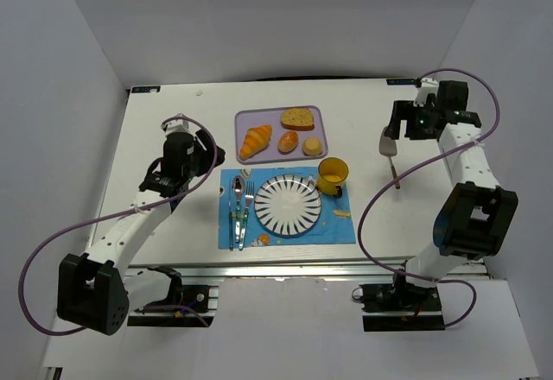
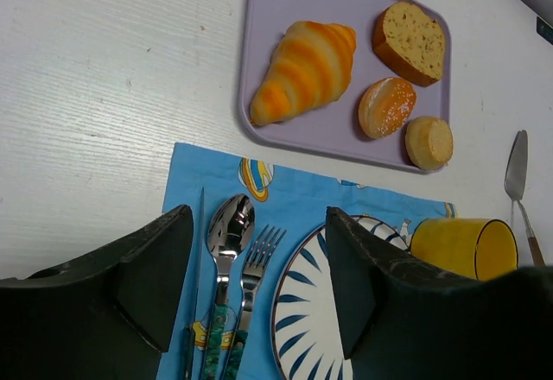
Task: Place the bread
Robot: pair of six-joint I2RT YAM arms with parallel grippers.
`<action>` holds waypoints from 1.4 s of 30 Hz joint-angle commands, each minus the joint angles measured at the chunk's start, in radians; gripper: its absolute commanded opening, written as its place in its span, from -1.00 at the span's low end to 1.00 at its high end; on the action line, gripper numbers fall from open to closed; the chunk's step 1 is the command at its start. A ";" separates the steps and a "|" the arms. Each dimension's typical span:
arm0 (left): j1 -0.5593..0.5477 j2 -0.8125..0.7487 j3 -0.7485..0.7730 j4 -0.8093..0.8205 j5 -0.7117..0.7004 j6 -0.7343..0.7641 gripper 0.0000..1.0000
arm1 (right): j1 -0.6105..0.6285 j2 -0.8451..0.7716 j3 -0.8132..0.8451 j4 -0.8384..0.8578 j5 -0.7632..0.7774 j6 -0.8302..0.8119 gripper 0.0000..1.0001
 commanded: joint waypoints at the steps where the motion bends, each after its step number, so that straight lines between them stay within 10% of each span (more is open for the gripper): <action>1: 0.007 -0.007 0.027 0.028 0.014 0.007 0.44 | -0.038 -0.068 0.003 -0.038 -0.224 -0.174 0.57; 4: 0.007 -0.007 0.022 0.037 0.015 0.007 0.39 | -0.047 -0.029 0.024 -0.202 -0.274 -0.413 -1.00; 7: 0.007 -0.011 0.014 0.045 0.017 0.006 0.35 | -0.081 0.010 0.040 -0.285 -0.312 -0.419 -1.00; 8: 0.008 -0.016 0.008 0.046 0.017 0.004 0.34 | -0.084 0.001 0.024 -0.282 -0.309 -0.411 -0.28; 9: 0.008 -0.019 0.005 0.051 0.017 0.004 0.34 | -0.086 -0.013 0.000 -0.244 -0.288 -0.402 0.02; 13: 0.010 -0.036 -0.016 0.059 0.015 0.003 0.34 | -0.096 -0.132 -0.183 -0.034 -0.186 -0.342 0.79; 17: 0.013 -0.036 -0.041 0.065 0.032 -0.002 0.34 | -0.096 -0.231 -0.361 0.144 0.063 -0.178 0.79; 24: 0.014 -0.008 -0.042 0.074 0.047 -0.010 0.34 | -0.104 -0.305 -0.627 0.383 0.016 -0.075 0.71; 42: 0.014 0.018 -0.027 0.048 0.029 -0.022 0.34 | -0.084 -0.039 -0.639 0.637 -0.013 0.087 0.17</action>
